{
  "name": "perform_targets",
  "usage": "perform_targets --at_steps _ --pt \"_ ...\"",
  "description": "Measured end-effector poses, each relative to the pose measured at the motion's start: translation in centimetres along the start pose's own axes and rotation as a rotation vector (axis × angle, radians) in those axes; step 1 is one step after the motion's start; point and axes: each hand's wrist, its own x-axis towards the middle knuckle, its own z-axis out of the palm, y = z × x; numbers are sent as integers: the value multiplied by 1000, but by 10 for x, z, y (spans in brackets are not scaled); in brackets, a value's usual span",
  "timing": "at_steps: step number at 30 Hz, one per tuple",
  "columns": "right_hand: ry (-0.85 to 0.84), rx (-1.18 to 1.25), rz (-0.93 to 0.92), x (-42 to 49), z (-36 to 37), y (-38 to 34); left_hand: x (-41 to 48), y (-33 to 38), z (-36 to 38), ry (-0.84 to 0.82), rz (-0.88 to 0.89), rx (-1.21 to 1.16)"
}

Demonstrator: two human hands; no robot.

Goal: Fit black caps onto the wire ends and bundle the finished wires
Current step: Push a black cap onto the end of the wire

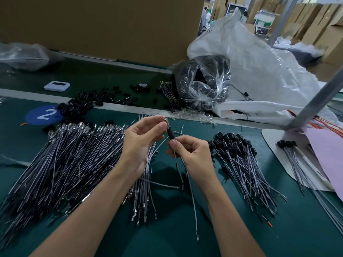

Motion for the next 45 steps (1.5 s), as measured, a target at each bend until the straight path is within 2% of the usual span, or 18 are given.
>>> perform_targets --at_steps 10,22,27,45 --pt "6 -57 -4 -2 3 3 0 -2 1 41 12 34" --pt "49 11 7 -2 3 2 0 -4 1 6 -2 17" --pt "63 -38 -8 -2 3 2 -1 -6 3 -28 -19 37" --pt "61 -47 -33 -2 3 2 -3 2 3 -8 -13 -30"
